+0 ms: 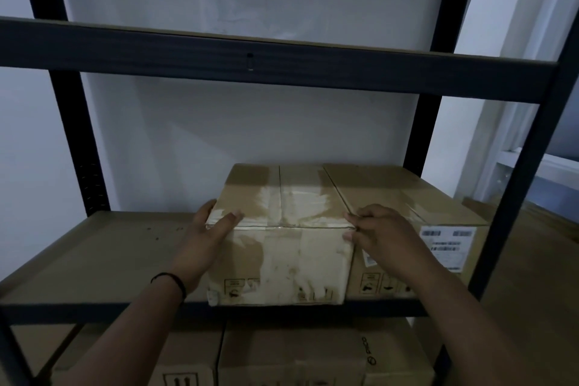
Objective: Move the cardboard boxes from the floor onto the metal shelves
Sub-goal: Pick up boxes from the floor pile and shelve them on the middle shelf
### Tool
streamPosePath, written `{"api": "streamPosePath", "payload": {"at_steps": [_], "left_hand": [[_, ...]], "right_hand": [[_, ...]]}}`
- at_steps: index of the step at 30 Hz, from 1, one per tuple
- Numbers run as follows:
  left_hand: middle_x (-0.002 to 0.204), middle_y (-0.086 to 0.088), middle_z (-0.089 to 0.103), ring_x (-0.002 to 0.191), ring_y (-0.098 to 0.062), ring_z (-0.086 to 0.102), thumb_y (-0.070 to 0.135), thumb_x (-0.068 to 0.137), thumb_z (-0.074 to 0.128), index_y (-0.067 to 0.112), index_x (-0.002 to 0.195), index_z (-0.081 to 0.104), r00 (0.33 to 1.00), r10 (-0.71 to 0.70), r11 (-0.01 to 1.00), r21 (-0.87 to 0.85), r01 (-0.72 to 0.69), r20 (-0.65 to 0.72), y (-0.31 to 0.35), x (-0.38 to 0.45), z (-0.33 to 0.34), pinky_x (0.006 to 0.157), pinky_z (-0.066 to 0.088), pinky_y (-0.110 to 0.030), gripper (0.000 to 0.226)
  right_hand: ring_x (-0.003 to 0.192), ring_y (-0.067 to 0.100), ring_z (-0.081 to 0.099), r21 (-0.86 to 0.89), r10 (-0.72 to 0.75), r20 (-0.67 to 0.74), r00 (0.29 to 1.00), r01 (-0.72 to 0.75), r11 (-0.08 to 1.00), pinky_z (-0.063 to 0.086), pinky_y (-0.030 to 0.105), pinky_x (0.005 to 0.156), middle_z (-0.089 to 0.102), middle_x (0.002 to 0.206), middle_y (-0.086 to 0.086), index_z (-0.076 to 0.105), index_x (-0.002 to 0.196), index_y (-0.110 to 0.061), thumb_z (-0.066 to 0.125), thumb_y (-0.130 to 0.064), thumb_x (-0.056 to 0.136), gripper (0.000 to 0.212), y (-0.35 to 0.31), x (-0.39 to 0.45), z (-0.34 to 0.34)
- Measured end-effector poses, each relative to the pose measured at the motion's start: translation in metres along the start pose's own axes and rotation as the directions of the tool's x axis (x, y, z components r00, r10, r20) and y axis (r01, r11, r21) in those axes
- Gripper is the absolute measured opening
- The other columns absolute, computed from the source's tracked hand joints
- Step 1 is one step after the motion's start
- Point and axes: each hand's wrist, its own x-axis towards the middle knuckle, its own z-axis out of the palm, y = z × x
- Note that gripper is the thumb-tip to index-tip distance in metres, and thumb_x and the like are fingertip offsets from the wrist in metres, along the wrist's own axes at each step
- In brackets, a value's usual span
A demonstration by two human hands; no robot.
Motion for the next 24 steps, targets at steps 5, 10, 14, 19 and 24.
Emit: {"api": "streamPosePath", "payload": {"at_steps": [5, 10, 14, 19, 24], "left_hand": [[0.119, 0.002, 0.055, 0.099, -0.014, 0.055, 0.055, 0.078, 0.067, 0.035, 0.133, 0.040, 0.999, -0.040, 0.998, -0.038, 0.040, 0.000, 0.0027, 0.0021, 0.0045, 0.079, 0.044, -0.036, 0.064], [0.139, -0.004, 0.047, 0.123, -0.028, 0.047, 0.066, 0.065, 0.062, 0.039, 0.146, 0.026, 0.997, -0.079, 0.997, -0.015, 0.079, 0.005, 0.0010, 0.0035, 0.0066, 0.097, 0.039, -0.045, 0.093], [0.141, -0.005, 0.047, 0.126, -0.030, 0.045, 0.074, 0.059, 0.061, 0.041, 0.146, 0.026, 0.997, -0.082, 0.997, 0.013, 0.082, -0.002, 0.0013, 0.0048, 0.0066, 0.104, 0.038, -0.050, 0.099], [0.142, -0.004, 0.046, 0.125, -0.030, 0.046, 0.077, 0.055, 0.064, 0.042, 0.145, 0.027, 0.995, -0.095, 0.995, 0.012, 0.095, 0.020, 0.0035, 0.0087, 0.0047, 0.105, 0.038, -0.054, 0.103], [0.141, -0.004, 0.046, 0.126, -0.028, 0.045, 0.069, 0.069, 0.067, 0.040, 0.147, 0.025, 0.996, -0.085, 0.996, -0.009, 0.085, 0.016, 0.0011, 0.0099, 0.0054, 0.106, 0.037, -0.051, 0.093]], "right_hand": [[0.117, 0.019, 0.051, 0.074, 0.051, -0.028, 0.998, -0.048, 0.996, 0.039, 0.034, 0.103, 0.057, 0.126, 0.001, 0.065, 0.124, -0.019, 0.065, -0.033, 0.090, 0.037, -0.0035, 0.0005, 0.0044], [0.136, 0.016, 0.038, 0.041, 0.062, -0.008, 0.998, -0.062, 0.997, 0.024, 0.031, 0.113, 0.043, 0.149, 0.003, 0.059, 0.131, -0.020, 0.057, -0.031, 0.095, 0.038, -0.0041, 0.0014, 0.0035], [0.123, 0.016, 0.049, 0.034, 0.072, -0.033, 0.997, -0.070, 0.997, 0.031, 0.020, 0.096, 0.054, 0.137, 0.003, 0.063, 0.127, -0.018, 0.061, -0.030, 0.093, 0.036, -0.0056, 0.0044, 0.0029], [0.110, 0.018, 0.056, 0.026, 0.064, -0.087, 0.994, -0.062, 0.998, 0.040, 0.025, 0.091, 0.061, 0.120, 0.002, 0.067, 0.122, -0.018, 0.063, -0.030, 0.092, 0.033, -0.0063, 0.0063, 0.0067], [0.110, 0.019, 0.056, -0.021, 0.059, -0.085, 0.995, -0.061, 0.998, 0.042, 0.032, 0.093, 0.061, 0.120, 0.002, 0.066, 0.123, -0.019, 0.061, -0.032, 0.092, 0.034, -0.0052, 0.0076, 0.0077]]}}
